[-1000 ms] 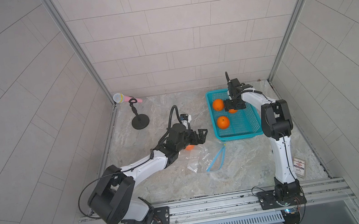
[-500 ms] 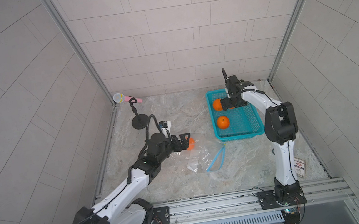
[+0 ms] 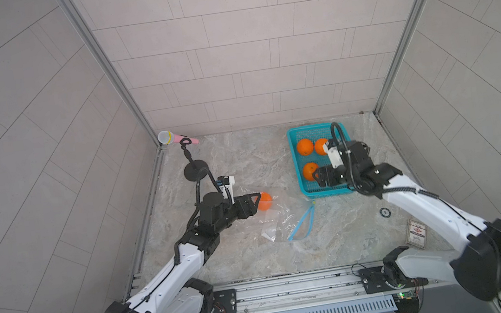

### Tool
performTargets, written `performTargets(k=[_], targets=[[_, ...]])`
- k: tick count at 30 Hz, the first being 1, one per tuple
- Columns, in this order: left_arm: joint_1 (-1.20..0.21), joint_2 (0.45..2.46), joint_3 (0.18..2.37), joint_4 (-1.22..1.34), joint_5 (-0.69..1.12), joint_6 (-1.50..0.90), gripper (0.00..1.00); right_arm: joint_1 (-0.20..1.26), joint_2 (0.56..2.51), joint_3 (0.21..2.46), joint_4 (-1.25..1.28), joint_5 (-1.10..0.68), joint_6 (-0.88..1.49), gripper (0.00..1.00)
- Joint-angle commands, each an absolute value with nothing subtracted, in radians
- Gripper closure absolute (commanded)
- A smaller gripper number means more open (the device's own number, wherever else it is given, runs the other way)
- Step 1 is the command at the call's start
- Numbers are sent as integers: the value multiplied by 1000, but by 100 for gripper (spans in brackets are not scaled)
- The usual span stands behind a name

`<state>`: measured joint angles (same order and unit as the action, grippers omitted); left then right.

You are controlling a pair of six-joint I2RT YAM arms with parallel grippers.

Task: Open the zip-top bag and take out the orange
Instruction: Pick up the orange from the zipper food storage bag.

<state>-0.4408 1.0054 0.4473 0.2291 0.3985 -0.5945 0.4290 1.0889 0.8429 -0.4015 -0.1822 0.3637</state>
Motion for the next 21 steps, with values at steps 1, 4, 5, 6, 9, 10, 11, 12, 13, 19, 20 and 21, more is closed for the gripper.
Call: performTargets(k=[1,4,5,6,9,10,11,12,13,19,20,21], targets=[[-446,1057,453,289,413,-586,17,554,907,700,-266,-152,464,18],[-446,1133,462,337,368,-571,17,681,788,525,-171,-142,519,26],[-446,1163,463,377,358,-568,17,713,770,486,-152,-130,533,29],[-445,1204,466,435,364,-570,18,745,757,453,-134,-136,545,32],[-446,1294,528,426,369,-548,20,829,768,370,-28,-129,549,34],[-446,1318,544,423,358,-540,20,854,788,344,26,-115,526,34],[-446,1341,551,427,348,-537,20,867,811,335,53,-99,502,34],[-445,1365,557,435,336,-536,20,874,838,327,79,-87,481,34],[-445,1388,557,450,327,-535,20,873,866,310,140,-88,466,34],[-447,1466,554,483,277,-505,22,871,992,247,399,-42,412,34],[-446,1484,563,480,273,-498,22,871,1018,249,430,-45,399,34],[-445,1509,575,479,280,-490,22,870,1053,253,465,-46,393,34]])
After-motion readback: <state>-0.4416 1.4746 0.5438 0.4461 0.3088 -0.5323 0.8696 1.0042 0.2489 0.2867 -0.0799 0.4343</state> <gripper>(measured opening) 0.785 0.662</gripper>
